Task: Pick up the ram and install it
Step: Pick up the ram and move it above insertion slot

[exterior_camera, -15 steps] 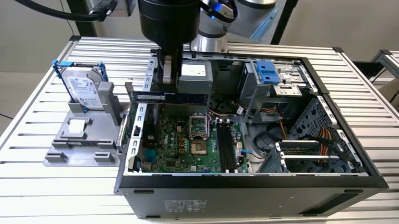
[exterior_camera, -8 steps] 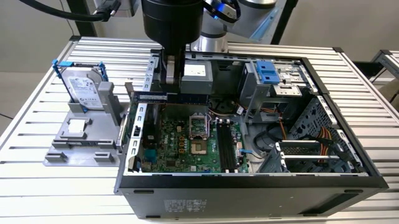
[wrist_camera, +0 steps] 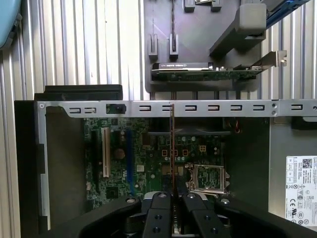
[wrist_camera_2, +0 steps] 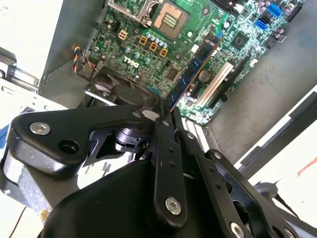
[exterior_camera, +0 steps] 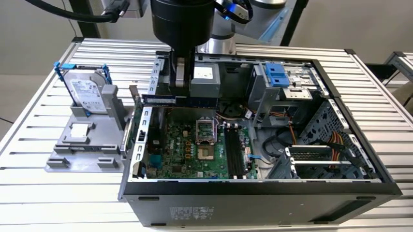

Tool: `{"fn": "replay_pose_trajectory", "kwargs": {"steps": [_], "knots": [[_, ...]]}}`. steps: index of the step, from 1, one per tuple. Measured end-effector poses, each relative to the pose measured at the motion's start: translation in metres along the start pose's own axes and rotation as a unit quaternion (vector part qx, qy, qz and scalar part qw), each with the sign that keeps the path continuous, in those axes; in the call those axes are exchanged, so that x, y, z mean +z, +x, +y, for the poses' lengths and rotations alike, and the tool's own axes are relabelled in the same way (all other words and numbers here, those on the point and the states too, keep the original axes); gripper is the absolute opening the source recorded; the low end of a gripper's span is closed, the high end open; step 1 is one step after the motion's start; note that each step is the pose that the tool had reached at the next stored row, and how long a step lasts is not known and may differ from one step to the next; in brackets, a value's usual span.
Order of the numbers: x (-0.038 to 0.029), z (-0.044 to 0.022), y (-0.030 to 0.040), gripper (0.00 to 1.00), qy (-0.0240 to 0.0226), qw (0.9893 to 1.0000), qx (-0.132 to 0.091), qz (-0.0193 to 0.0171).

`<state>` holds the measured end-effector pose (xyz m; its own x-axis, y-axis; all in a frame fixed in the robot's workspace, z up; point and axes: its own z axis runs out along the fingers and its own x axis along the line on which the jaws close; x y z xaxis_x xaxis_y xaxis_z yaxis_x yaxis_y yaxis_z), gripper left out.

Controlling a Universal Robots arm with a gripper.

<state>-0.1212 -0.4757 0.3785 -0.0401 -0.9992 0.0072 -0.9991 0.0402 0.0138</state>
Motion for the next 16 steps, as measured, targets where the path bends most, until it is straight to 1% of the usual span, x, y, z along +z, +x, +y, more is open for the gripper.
{"fn": "replay_pose_trajectory", "kwargs": {"steps": [16], "knots": [[-0.0001,-0.0088,-0.0003,0.00,0.0000,1.0000,0.000,0.0000]]}}
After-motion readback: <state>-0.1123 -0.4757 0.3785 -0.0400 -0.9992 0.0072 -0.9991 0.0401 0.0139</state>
